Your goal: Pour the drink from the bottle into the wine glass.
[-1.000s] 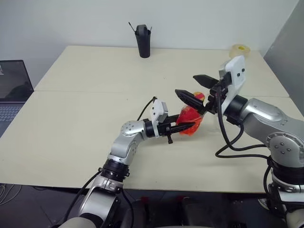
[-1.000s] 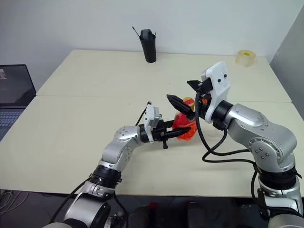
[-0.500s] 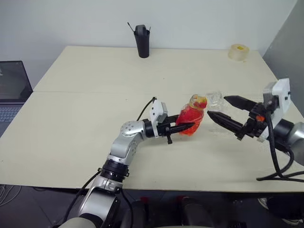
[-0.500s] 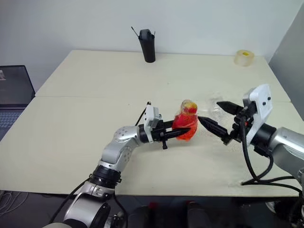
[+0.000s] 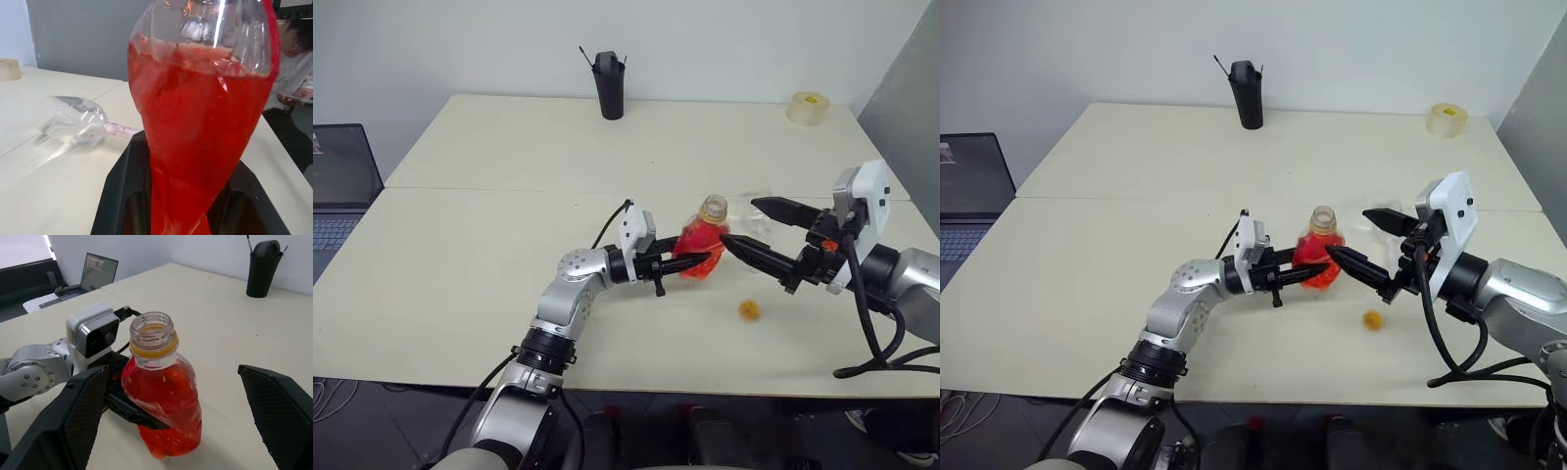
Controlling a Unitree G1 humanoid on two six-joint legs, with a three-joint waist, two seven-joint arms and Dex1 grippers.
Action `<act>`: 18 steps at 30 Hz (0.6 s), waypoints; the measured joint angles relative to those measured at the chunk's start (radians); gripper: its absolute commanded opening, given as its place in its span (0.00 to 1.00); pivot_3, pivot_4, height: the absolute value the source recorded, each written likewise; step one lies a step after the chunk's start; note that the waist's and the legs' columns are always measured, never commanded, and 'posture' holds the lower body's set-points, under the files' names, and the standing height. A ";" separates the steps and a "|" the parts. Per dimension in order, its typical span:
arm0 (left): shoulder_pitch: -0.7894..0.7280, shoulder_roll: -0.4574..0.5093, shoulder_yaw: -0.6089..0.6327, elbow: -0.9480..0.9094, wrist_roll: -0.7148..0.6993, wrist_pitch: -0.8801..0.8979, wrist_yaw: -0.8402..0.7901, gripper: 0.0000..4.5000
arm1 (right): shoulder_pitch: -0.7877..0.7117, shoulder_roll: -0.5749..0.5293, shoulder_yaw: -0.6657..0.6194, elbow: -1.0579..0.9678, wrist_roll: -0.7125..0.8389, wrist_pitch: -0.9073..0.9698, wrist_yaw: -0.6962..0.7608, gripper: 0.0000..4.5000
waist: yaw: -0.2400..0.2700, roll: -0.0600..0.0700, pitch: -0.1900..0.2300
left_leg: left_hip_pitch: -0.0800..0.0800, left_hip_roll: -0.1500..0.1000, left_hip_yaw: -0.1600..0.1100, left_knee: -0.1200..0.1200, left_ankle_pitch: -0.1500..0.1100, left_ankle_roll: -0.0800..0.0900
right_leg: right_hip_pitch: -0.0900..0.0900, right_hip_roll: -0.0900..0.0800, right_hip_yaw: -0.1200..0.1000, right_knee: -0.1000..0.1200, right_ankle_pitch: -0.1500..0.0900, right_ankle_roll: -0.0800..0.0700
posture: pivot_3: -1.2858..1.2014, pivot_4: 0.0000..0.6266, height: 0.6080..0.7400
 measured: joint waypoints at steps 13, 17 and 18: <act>-0.100 0.032 0.226 0.207 0.022 -0.092 0.266 0.22 | -0.133 0.079 0.183 0.053 -0.046 0.023 -0.049 1.00 | -0.009 0.000 0.000 | 0.001 0.001 0.000 0.000 0.000 0.000 | 0.000 0.001 0.000 0.001 0.000 0.000 | 0.52 0.24 1.00; -0.086 0.055 0.308 0.262 0.068 -0.157 0.440 0.22 | -0.243 0.223 0.359 0.148 -0.199 0.025 -0.113 1.00 | -0.007 0.000 0.000 | 0.001 0.001 0.000 0.000 0.000 0.000 | -0.001 0.000 0.000 0.001 0.000 0.000 | 0.52 0.24 1.00; -0.082 0.057 0.328 0.274 0.076 -0.168 0.484 0.22 | -0.261 0.255 0.391 0.166 -0.238 0.024 -0.122 1.00 | -0.005 0.000 0.000 | 0.001 0.001 0.000 0.000 0.000 -0.001 | -0.001 0.000 0.000 0.001 0.000 0.000 | 0.52 0.24 1.00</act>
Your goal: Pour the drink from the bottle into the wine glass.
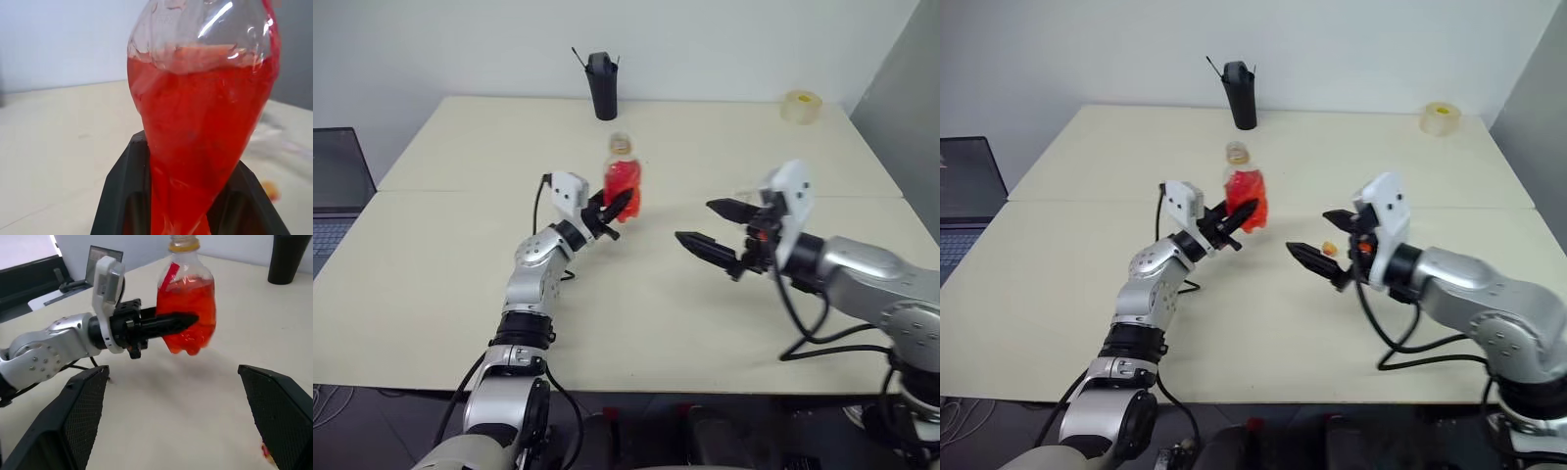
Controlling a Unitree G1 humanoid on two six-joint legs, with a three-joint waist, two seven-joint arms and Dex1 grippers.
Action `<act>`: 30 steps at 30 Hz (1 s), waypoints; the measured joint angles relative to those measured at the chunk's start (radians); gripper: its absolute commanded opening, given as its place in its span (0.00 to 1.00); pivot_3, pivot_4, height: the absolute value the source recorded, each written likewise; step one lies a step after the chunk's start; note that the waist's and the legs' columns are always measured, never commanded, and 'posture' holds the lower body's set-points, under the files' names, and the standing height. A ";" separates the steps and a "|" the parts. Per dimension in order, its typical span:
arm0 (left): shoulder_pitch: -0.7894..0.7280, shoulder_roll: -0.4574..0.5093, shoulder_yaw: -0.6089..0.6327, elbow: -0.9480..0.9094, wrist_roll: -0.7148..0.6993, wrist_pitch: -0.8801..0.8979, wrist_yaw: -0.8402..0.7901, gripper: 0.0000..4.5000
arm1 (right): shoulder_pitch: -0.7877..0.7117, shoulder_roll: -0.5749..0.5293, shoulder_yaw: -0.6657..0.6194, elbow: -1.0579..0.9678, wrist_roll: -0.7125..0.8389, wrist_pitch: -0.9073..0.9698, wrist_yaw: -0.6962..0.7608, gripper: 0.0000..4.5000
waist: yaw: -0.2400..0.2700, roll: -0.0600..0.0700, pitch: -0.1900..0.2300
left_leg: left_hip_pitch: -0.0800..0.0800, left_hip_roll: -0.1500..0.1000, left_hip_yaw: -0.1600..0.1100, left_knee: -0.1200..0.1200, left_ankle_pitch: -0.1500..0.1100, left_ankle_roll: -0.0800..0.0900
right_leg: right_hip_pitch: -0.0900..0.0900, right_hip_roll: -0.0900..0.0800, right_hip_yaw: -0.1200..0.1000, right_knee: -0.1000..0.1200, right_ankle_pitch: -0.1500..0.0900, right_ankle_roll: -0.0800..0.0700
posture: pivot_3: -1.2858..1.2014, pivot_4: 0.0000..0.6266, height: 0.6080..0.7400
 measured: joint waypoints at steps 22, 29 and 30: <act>0.076 0.013 0.135 0.200 0.071 -0.216 0.405 0.51 | -0.103 0.277 0.148 0.231 -0.419 -0.049 0.105 1.00 | -0.007 -0.001 -0.003 | 0.002 -0.001 0.001 -0.001 0.000 -0.001 | -0.001 -0.002 0.000 0.002 0.000 0.000 | 0.52 0.24 1.00; 0.134 0.011 0.145 0.151 0.045 -0.171 0.416 0.99 | -0.103 0.297 0.149 0.235 -0.457 -0.049 0.149 1.00 | -0.012 -0.001 -0.003 | 0.003 0.000 0.000 -0.001 0.000 -0.001 | 0.000 -0.002 0.000 0.002 0.000 0.000 | 0.52 0.24 1.00; 0.144 0.011 0.145 0.147 0.045 -0.161 0.418 0.99 | -0.103 0.299 0.149 0.237 -0.459 -0.049 0.156 1.00 | -0.013 -0.001 -0.003 | 0.003 0.000 0.000 -0.001 0.000 -0.001 | 0.000 -0.002 0.000 0.002 0.000 0.000 | 0.52 0.24 1.00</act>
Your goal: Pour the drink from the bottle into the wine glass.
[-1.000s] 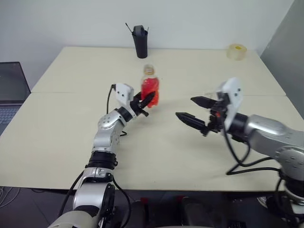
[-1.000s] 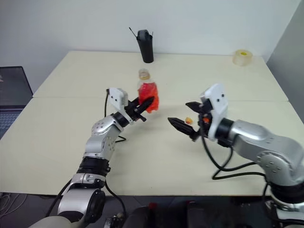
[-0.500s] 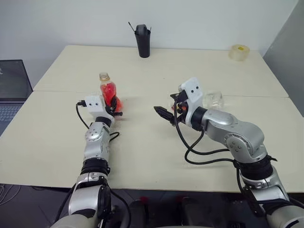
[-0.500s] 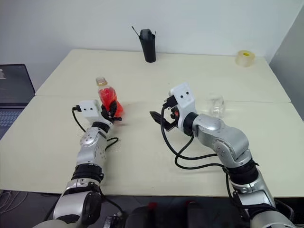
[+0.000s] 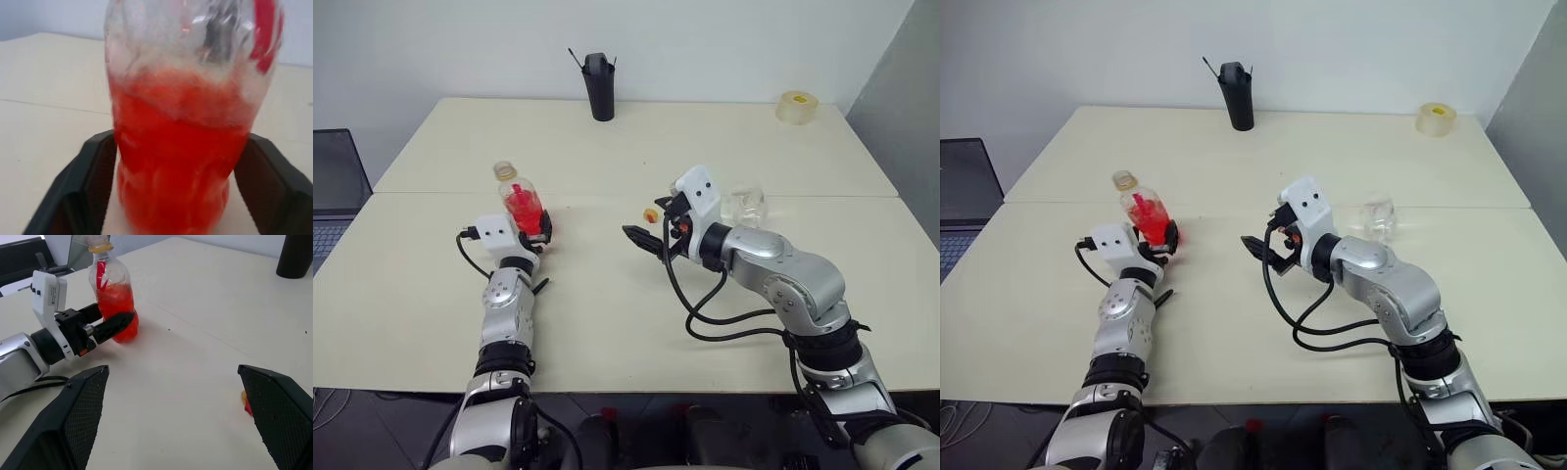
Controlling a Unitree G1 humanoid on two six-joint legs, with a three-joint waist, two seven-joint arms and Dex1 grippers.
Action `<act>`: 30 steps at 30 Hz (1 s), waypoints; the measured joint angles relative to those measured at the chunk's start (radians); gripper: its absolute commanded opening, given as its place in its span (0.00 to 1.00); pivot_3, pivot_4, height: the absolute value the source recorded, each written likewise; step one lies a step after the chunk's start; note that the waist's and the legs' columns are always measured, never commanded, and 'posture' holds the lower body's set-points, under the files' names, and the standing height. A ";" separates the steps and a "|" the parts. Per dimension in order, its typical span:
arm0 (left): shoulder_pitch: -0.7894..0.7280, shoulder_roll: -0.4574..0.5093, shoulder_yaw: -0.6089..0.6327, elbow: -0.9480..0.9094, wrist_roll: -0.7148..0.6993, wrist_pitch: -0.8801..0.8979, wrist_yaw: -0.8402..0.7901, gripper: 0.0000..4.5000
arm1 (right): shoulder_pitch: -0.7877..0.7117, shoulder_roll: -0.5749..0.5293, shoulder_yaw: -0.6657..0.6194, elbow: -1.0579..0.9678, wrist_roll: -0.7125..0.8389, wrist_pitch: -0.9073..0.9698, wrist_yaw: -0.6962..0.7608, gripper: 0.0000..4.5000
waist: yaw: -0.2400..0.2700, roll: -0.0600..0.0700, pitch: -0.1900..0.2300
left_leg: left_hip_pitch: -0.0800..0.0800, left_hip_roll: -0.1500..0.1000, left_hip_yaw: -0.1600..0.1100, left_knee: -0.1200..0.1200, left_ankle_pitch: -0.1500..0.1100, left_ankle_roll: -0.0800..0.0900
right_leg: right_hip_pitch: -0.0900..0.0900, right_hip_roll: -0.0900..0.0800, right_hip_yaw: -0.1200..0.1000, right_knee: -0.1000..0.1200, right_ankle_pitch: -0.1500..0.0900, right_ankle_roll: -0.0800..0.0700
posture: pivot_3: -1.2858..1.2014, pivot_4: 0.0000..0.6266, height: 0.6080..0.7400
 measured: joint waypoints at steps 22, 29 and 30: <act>0.350 0.154 -0.039 -0.568 -0.116 0.401 -0.234 0.99 | 0.006 -0.023 -0.013 0.016 -0.048 0.007 0.096 1.00 | -0.006 0.000 0.000 | 0.000 0.000 -0.001 -0.001 0.000 0.001 | 0.000 -0.003 0.000 -0.001 0.000 0.000 | 0.52 0.24 1.00; 0.416 0.350 -0.076 -0.762 -0.185 0.520 -0.463 0.99 | 0.048 -0.108 -0.040 -0.020 -0.026 0.037 0.165 1.00 | -0.004 0.000 0.000 | 0.000 0.000 0.000 -0.002 -0.001 0.001 | 0.001 -0.003 0.000 -0.002 0.000 0.000 | 0.52 0.24 1.00; 0.437 0.385 -0.093 -0.791 -0.184 0.528 -0.504 0.99 | 0.062 -0.129 -0.045 -0.031 -0.021 0.049 0.180 1.00 | -0.004 0.001 0.001 | 0.000 -0.001 0.000 -0.002 -0.001 0.001 | 0.001 -0.003 0.000 -0.002 0.000 0.000 | 0.52 0.24 1.00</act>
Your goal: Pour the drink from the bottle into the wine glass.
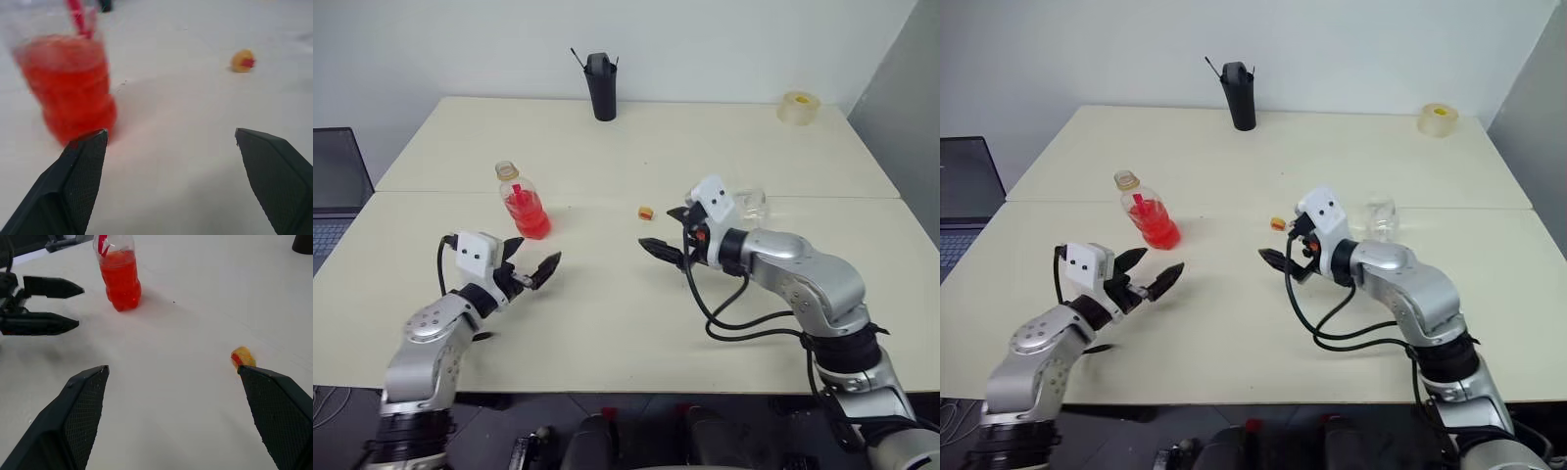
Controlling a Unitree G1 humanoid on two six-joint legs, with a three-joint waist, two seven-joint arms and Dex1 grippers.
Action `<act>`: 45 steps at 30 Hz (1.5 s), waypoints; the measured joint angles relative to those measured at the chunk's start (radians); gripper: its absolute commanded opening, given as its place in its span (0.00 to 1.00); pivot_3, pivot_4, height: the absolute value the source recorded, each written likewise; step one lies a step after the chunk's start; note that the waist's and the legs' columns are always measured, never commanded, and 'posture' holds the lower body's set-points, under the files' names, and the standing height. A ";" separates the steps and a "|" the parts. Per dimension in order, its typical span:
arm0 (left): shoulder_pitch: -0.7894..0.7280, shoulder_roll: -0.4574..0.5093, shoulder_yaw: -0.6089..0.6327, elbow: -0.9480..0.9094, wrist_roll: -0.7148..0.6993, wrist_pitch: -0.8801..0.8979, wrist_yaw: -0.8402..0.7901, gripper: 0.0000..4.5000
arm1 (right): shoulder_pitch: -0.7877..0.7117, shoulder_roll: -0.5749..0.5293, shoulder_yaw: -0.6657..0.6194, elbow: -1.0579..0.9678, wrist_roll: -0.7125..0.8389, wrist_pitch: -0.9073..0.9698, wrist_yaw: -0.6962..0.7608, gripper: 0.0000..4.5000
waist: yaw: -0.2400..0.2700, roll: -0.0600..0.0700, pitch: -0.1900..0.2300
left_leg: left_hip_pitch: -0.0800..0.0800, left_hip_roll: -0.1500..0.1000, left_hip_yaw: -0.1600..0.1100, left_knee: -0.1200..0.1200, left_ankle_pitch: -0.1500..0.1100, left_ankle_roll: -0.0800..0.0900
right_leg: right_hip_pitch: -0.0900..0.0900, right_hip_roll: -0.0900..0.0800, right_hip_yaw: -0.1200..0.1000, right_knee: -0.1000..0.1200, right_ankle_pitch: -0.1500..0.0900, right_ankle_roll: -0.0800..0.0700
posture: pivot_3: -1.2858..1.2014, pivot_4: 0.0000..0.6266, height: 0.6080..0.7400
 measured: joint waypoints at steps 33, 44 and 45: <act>-0.263 -0.062 -0.316 -0.141 0.070 0.025 -0.163 1.00 | -0.261 -0.099 -0.354 0.552 -0.096 0.444 -0.199 0.87 | 0.014 0.001 0.002 | 0.000 0.000 0.003 0.000 0.000 0.000 | 0.000 0.004 0.002 0.000 0.000 0.000 | 0.52 0.24 1.00; -0.260 -0.082 -0.313 -0.121 0.105 0.002 -0.139 1.00 | -0.289 -0.077 -0.294 0.688 -0.159 0.332 -0.183 0.07 | 0.015 0.002 0.002 | 0.000 0.000 0.003 0.000 0.000 0.000 | 0.000 0.004 0.002 0.000 0.000 0.000 | 0.52 0.24 1.00; -0.260 -0.082 -0.313 -0.121 0.105 0.001 -0.139 1.00 | -0.289 -0.078 -0.290 0.688 -0.162 0.331 -0.178 0.07 | 0.015 0.002 0.002 | 0.000 0.000 0.003 0.000 0.000 0.000 | 0.000 0.004 0.002 0.000 0.000 0.000 | 0.52 0.24 1.00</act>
